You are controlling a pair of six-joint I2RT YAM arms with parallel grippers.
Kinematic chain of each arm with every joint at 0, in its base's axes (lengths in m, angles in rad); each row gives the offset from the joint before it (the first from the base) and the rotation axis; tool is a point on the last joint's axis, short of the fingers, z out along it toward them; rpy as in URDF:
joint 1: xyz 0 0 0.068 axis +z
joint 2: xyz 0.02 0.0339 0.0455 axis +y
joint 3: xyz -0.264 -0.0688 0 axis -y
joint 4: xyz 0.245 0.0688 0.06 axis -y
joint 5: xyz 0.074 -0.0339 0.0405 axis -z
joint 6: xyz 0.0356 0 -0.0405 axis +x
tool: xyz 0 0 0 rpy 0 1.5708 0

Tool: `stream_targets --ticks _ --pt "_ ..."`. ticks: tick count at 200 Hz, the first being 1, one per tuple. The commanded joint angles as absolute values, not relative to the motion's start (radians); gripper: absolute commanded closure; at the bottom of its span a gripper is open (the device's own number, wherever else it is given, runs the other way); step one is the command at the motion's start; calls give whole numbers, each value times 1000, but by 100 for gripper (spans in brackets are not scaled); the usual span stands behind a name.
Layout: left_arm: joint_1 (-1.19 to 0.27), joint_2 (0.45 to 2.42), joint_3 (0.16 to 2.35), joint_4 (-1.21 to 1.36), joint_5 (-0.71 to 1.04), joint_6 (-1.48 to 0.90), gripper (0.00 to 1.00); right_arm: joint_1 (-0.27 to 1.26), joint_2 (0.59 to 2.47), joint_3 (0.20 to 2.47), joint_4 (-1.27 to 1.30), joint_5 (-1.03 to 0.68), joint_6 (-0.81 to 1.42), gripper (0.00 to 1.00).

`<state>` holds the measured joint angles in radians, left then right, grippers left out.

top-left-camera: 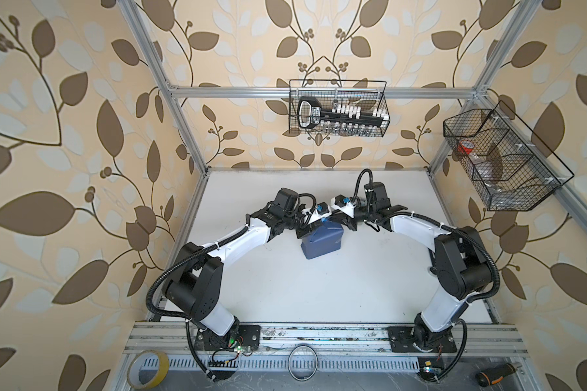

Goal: Wrap the gift box in paper

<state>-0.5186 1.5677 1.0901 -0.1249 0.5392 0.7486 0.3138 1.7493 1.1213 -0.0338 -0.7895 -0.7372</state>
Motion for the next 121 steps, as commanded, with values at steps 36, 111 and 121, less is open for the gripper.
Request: stream_targets --ticks 36,111,121 --pt "-534 1536 1088 -171 552 791 92 309 1647 1043 -20 -699 -621 51" --pt "-546 1549 1101 -222 549 801 88 271 1482 883 83 -552 -91 39" --pt "-549 1548 1101 -226 549 805 88 264 1473 873 104 -548 25 38"
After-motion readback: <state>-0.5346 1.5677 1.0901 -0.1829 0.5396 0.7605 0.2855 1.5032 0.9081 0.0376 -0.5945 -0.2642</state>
